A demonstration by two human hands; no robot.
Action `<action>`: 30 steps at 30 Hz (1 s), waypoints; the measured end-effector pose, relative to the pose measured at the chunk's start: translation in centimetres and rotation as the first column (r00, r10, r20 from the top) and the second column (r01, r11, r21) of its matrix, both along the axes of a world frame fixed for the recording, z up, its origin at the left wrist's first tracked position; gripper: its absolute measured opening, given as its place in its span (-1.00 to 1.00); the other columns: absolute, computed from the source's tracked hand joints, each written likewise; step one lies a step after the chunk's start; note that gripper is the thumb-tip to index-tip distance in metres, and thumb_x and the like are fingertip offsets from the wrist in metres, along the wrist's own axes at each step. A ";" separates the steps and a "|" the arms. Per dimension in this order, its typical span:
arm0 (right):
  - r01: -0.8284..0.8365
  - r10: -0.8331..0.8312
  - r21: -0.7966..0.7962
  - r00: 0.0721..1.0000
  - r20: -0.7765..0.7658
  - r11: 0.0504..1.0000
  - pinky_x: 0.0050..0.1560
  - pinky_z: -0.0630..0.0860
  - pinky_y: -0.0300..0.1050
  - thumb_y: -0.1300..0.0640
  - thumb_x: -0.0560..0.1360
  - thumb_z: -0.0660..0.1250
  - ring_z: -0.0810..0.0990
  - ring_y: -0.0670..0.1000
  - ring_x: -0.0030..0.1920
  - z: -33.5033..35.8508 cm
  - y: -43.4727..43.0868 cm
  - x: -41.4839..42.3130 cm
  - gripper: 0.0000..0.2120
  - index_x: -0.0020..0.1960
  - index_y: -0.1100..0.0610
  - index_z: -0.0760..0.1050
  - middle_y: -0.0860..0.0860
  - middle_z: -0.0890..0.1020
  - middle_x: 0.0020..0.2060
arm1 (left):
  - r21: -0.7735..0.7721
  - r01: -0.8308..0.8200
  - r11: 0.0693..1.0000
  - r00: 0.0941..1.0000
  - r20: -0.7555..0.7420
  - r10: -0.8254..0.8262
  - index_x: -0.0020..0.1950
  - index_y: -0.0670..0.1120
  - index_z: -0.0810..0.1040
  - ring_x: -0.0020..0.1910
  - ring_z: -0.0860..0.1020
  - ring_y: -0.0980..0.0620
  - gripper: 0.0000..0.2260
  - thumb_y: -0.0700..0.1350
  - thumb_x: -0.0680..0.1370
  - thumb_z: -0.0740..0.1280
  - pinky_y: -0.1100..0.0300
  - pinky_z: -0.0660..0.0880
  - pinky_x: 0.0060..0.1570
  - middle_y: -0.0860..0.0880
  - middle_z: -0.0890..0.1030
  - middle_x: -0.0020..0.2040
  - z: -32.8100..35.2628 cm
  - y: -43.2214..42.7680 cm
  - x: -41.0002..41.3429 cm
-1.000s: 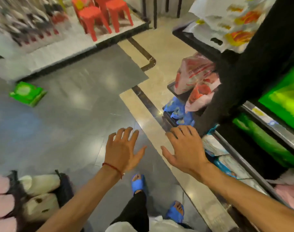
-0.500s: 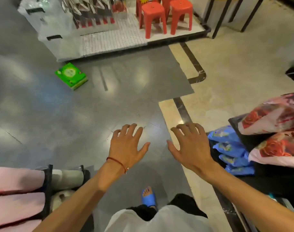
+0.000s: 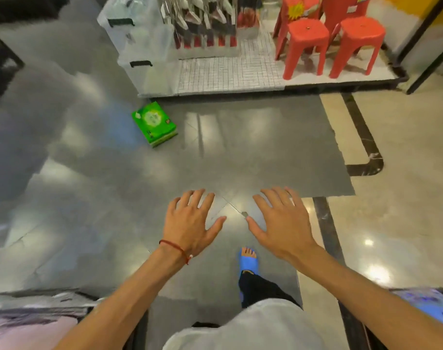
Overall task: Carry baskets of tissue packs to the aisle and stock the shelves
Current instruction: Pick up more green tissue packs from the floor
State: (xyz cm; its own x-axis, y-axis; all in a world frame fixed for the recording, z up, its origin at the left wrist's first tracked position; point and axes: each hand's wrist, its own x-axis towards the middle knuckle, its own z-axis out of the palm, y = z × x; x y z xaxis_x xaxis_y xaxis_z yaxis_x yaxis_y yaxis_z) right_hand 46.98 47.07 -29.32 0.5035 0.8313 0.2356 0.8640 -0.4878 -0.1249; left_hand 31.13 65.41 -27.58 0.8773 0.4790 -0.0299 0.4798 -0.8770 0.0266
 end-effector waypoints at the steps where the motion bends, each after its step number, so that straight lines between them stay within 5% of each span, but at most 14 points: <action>1: -0.027 0.027 0.006 1.000 -0.012 1.000 0.37 0.42 0.20 -0.22 0.55 0.28 0.60 0.21 0.24 0.3 2.2 1.8 -0.51 0.26 0.12 0.63 0.11 0.65 0.21 | -0.001 -0.015 1.000 1.000 -0.003 0.015 0.42 0.05 0.48 0.35 0.50 -0.14 -0.42 0.37 0.58 0.10 -0.08 0.45 0.27 -0.06 0.53 0.40 0.4 1.7 1.4; 7: -0.159 0.159 0.000 0.987 -0.035 0.987 0.45 0.36 0.19 -0.24 0.59 0.25 0.55 0.20 0.33 1.4 15.5 11.3 -0.49 0.32 0.10 0.60 0.11 0.63 0.28 | -0.012 -0.182 0.983 0.983 -0.002 0.182 0.52 0.06 0.39 0.47 0.41 -0.14 -0.38 0.39 0.60 0.05 -0.13 0.35 0.42 -0.06 0.43 0.51 1.9 11.8 7.6; 13: -0.209 0.207 -0.020 0.977 -0.056 0.978 0.43 0.36 0.15 -0.24 0.58 0.26 0.55 0.19 0.34 -0.3 29.6 17.5 -0.48 0.34 0.10 0.59 0.10 0.62 0.31 | -0.012 -0.303 0.953 0.953 0.022 0.304 0.51 0.03 0.42 0.43 0.45 -0.15 -0.37 0.37 0.58 0.10 -0.11 0.43 0.33 -0.07 0.46 0.49 0.3 24.1 11.5; 30: -0.210 0.204 -0.074 0.975 -0.082 0.975 0.38 0.44 0.16 -0.21 0.58 0.26 0.56 0.20 0.34 -1.8 70.8 27.2 -0.49 0.34 0.10 0.61 0.10 0.64 0.31 | -0.050 -0.273 0.961 0.962 -0.034 0.272 0.48 0.01 0.47 0.39 0.49 -0.14 -0.40 0.33 0.57 0.16 -0.09 0.46 0.29 -0.07 0.51 0.43 -0.1 66.5 22.8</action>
State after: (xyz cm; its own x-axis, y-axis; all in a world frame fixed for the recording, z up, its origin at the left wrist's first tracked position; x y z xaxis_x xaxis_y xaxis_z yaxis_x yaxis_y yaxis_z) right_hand 74.15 117.89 -31.15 0.3318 0.9341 0.1314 0.9371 -0.3105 -0.1594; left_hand 53.92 131.87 -27.71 0.7122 0.6970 -0.0835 0.7017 -0.7104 0.0545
